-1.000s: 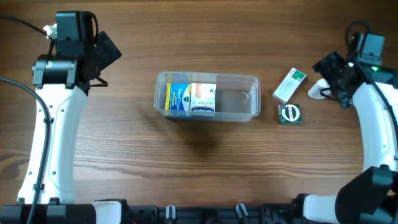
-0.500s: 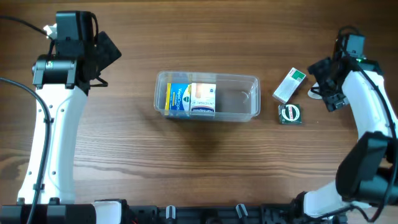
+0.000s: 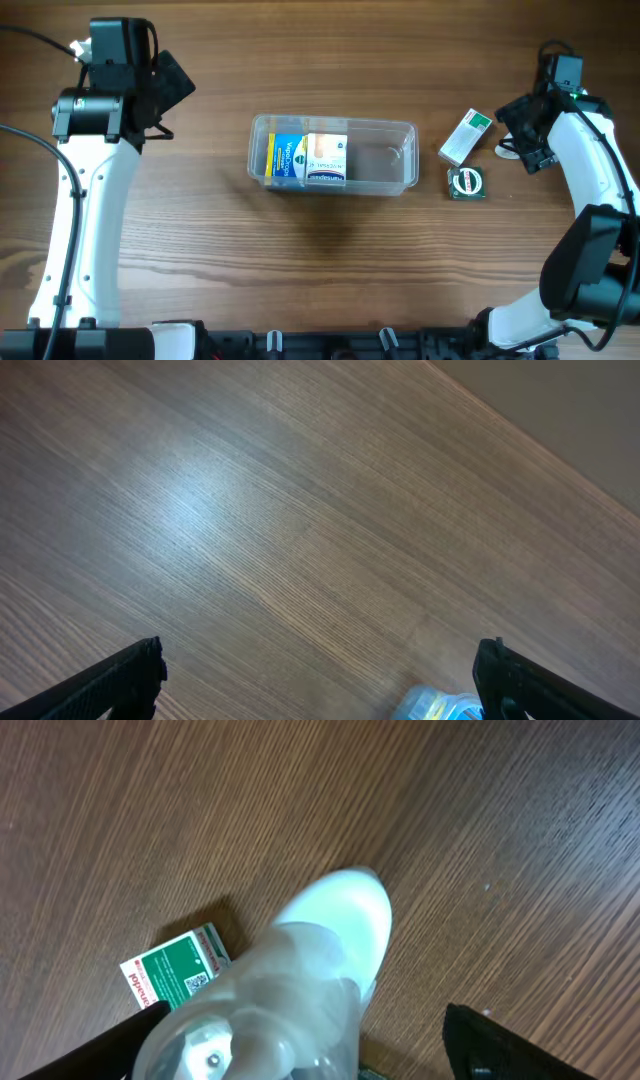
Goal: Pack container
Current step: 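Lower the right gripper over the white spray bottle and grasp it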
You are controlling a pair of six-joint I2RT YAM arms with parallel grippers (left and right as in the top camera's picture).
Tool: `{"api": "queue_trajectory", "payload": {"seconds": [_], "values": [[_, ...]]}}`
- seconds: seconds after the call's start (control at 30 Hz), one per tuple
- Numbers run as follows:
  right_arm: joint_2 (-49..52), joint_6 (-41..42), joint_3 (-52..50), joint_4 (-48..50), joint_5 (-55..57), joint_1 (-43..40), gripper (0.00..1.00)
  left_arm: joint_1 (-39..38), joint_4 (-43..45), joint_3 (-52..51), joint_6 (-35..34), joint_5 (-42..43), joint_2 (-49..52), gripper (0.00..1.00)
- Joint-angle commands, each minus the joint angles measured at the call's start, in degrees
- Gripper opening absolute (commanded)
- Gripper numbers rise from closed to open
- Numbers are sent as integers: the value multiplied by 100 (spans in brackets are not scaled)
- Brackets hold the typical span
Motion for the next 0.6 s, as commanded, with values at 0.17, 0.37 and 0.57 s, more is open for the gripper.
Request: {"api": "queue_trajectory", "payload": {"seconds": [0.17,0.37,0.57], "values": [[225,-114,39,46,184,13,74,31,13,33,7,-94,22,100],[278,-125,39,142,188,13,62,31,13,33,7,-94,22,100],[278,-422,39,179,186,13,38,31,13,33,7,-94,22,100]]}}
